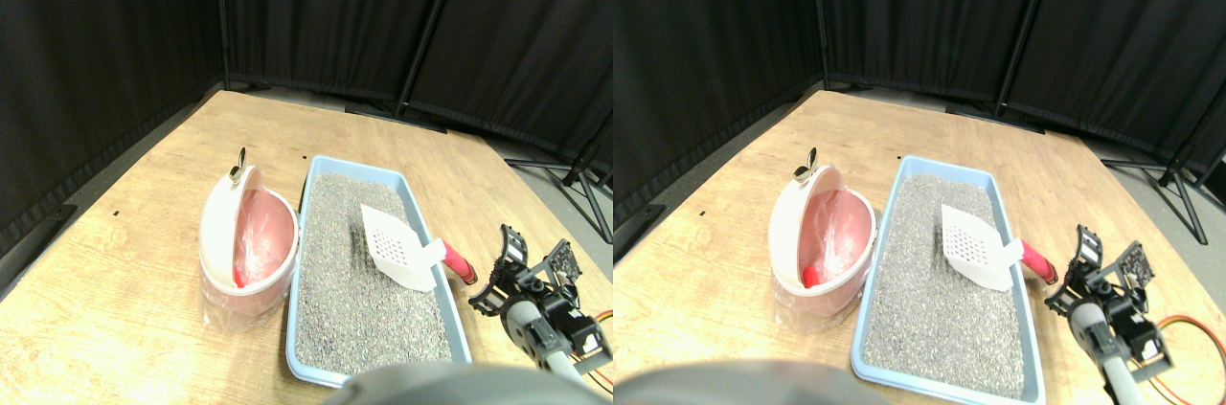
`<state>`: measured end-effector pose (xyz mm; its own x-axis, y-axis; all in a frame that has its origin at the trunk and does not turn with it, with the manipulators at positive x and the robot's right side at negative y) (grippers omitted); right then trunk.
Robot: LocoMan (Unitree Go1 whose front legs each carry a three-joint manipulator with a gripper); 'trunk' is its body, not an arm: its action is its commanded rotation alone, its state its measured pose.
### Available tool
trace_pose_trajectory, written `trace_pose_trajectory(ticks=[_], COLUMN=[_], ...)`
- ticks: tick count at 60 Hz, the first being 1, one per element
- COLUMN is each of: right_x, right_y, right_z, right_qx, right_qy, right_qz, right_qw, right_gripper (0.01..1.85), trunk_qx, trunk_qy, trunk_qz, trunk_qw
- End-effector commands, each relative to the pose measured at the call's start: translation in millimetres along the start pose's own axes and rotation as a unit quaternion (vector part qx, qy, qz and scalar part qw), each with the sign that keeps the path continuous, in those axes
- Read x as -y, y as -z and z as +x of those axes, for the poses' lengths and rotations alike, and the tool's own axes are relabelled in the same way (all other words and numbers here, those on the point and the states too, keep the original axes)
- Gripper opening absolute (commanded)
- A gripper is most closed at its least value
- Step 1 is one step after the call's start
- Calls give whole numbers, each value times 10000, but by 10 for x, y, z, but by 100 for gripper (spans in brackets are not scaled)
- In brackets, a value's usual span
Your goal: Scoop (unimanual)
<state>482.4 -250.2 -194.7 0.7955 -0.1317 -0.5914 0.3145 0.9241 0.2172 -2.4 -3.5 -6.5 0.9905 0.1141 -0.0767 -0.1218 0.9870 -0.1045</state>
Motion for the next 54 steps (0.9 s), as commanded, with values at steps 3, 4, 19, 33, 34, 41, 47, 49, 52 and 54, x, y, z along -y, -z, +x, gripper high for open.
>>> trace_pose_trajectory(ticks=[3, 4, 19, 33, 34, 41, 47, 49, 52, 54], right_x=[-44, -32, 27, 138, 138, 188, 215, 227, 241, 256], right_y=[-53, -46, -7, 137, 137, 208, 247, 270, 292, 310], right_z=[-96, -118, -338, -425, -425, -460, -490, -514, -526, -544], right_qx=[328, 391, 1292, 2001, 2001, 2230, 2380, 2453, 2488, 2471], right_qy=[-308, -345, -1181, -1370, -1370, -1410, -1467, -1524, -1556, -1568], right_qz=[-37, 34, -339, -812, -812, -1127, -1357, -1411, -1531, -1558], right_qw=[9990, 9986, 9840, 9667, 9667, 9580, 9505, 9469, 9437, 9434], right_gripper=[135, 134, 70, 5, 5, 5, 5, 5, 5, 5], trunk_qx=[-48, -48, -68, -87, -87, -98, -108, -112, -113, -110], trunk_qy=[-22, -22, 81, 179, 186, 271, 366, 399, 442, 470], trunk_qz=[-56, -56, 4, 92, 98, 162, 244, 272, 305, 324], trunk_qw=[10000, 10000, 9999, 9998, 9997, 9995, 9990, 9988, 9985, 9983])
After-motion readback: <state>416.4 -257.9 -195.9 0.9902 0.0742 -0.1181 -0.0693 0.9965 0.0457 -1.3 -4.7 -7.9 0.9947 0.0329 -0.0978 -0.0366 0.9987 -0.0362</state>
